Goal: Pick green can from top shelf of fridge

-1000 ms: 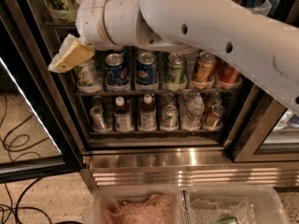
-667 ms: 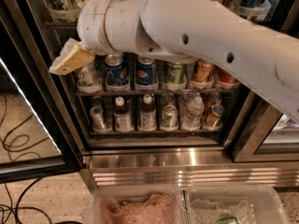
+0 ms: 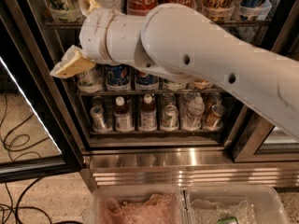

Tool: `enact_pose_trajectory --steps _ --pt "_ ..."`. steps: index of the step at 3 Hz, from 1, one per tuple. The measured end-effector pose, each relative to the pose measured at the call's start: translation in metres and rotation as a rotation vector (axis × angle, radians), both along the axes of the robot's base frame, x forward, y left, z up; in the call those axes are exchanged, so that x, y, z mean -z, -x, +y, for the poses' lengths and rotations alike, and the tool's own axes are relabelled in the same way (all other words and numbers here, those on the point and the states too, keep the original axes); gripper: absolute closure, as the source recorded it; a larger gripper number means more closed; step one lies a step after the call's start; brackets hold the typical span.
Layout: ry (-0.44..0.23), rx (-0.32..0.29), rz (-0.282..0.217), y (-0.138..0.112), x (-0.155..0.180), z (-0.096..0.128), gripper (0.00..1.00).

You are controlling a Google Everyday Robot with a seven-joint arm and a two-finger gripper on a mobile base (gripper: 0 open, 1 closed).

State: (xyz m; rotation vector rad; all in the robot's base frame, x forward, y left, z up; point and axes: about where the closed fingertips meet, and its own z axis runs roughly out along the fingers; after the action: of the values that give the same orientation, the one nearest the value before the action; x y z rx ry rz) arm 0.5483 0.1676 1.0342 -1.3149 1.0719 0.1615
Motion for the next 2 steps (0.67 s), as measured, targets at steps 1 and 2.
enact_pose_trajectory --steps 1,2 --pt "0.000 0.003 -0.005 0.0000 -0.0022 0.0002 0.00" --pt "0.001 0.025 -0.027 -0.0060 -0.0113 -0.0044 0.00"
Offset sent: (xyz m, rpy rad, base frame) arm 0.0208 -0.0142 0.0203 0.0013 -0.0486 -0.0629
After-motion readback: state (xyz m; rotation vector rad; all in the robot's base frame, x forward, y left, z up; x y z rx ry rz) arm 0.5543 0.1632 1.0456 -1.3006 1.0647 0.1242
